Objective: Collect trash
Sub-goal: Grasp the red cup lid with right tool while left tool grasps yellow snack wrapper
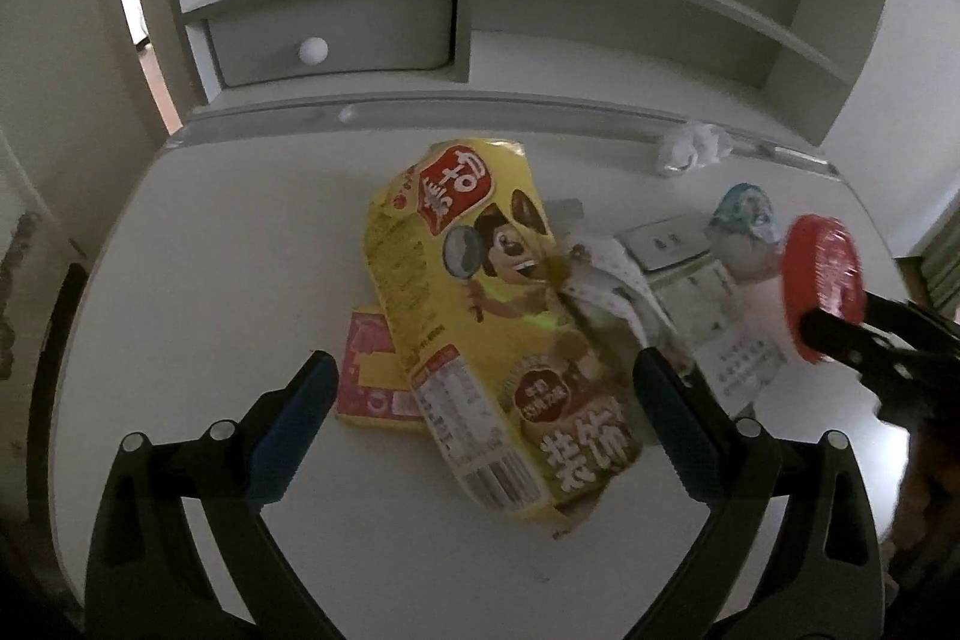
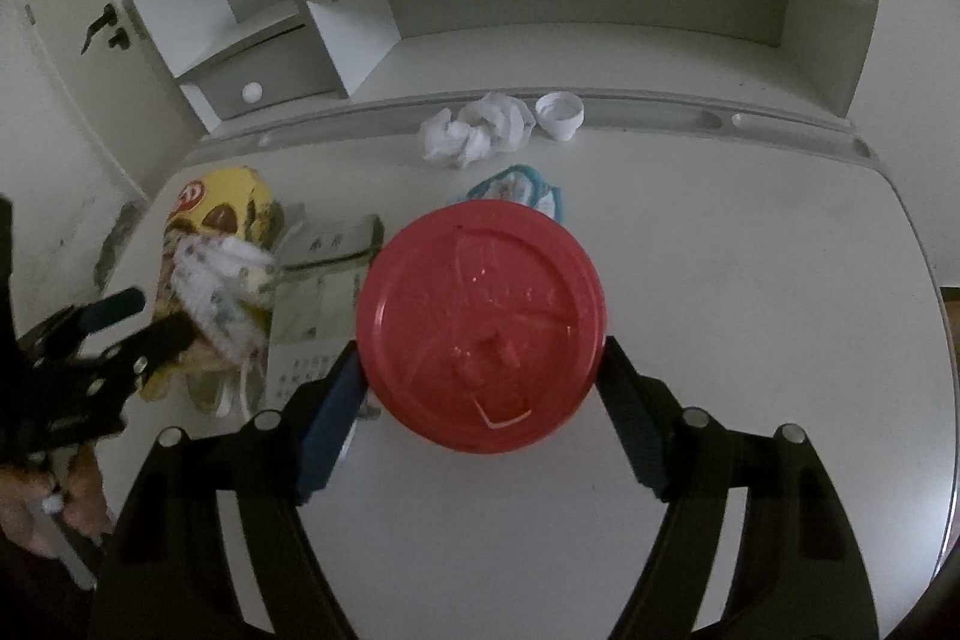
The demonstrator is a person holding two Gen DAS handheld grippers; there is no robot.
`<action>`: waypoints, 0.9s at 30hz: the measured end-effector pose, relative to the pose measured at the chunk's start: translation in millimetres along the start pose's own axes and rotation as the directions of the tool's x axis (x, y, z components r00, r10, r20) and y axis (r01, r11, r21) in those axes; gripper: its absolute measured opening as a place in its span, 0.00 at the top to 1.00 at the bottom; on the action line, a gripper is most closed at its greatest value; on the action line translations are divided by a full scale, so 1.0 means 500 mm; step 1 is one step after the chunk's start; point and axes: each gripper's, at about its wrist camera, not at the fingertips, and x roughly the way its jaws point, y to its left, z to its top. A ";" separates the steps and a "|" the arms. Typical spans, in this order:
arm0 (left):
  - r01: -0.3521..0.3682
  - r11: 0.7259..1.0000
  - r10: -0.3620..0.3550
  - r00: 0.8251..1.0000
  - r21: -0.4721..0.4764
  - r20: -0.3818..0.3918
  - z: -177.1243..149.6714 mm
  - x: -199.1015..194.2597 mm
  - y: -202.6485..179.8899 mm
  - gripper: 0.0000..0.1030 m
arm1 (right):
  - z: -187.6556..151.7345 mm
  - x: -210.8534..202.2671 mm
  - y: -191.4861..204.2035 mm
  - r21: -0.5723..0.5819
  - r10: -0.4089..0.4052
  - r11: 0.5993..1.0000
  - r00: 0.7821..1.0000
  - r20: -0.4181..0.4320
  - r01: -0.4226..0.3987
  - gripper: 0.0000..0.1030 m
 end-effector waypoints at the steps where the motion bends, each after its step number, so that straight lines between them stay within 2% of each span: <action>1: 0.011 1.000 -0.011 1.000 -0.003 -0.006 -0.002 0.002 0.000 0.22 | -0.004 -0.004 0.002 -0.003 0.001 1.000 1.000 0.001 -0.001 0.27; 3: 0.049 0.999 -0.049 0.999 -0.008 -0.016 -0.004 0.002 0.000 0.35 | -0.010 -0.009 0.005 -0.007 0.003 1.000 1.000 0.005 -0.003 0.27; 5: 0.031 0.999 -0.031 0.999 0.020 0.014 -0.004 -0.013 -0.008 0.47 | -0.019 -0.019 0.007 -0.012 0.001 1.000 1.000 0.011 -0.001 0.27; 7: 0.006 0.999 -0.008 0.998 0.049 0.055 0.000 -0.037 -0.014 0.72 | -0.026 -0.027 0.007 -0.014 0.001 1.000 1.000 0.017 0.000 0.28; 10: 0.027 0.998 -0.030 0.998 0.050 0.058 0.005 -0.057 -0.009 0.99 | -0.036 -0.042 0.003 -0.012 0.003 1.000 1.000 0.025 -0.002 0.28; 15: 0.035 0.997 -0.040 0.997 0.072 0.062 0.007 -0.073 0.003 1.00 | -0.051 -0.068 -0.008 -0.004 -0.004 1.000 0.999 0.041 0.004 0.27; 17: 0.027 0.996 -0.031 0.999 0.083 0.043 0.008 -0.070 0.004 0.96 | -0.057 -0.078 -0.014 -0.003 -0.006 1.000 0.999 0.049 0.006 0.27; 18: 0.021 0.996 -0.024 0.999 0.086 0.033 0.011 -0.068 0.004 0.76 | -0.059 -0.082 -0.018 0.000 -0.006 1.000 0.999 0.052 0.006 0.27; 19: 0.017 0.996 -0.019 1.000 0.086 0.025 0.015 -0.067 0.005 0.32 | -0.062 -0.086 -0.022 0.005 -0.007 1.000 0.999 0.054 0.006 0.27; 20: 0.022 0.995 -0.025 0.999 0.094 0.026 0.018 -0.067 0.004 0.15 | -0.064 -0.088 -0.025 0.007 -0.007 1.000 0.998 0.055 0.006 0.27; 22: 0.006 0.991 -0.012 0.999 0.133 0.038 0.018 -0.065 -0.003 0.11 | -0.070 -0.093 -0.032 0.012 -0.007 1.000 0.998 0.056 0.007 0.27; 27: 0.006 0.986 0.002 0.999 0.168 -0.048 0.022 -0.015 -0.011 0.11 | -0.081 -0.088 -0.048 0.032 -0.003 0.999 0.999 0.047 0.002 0.27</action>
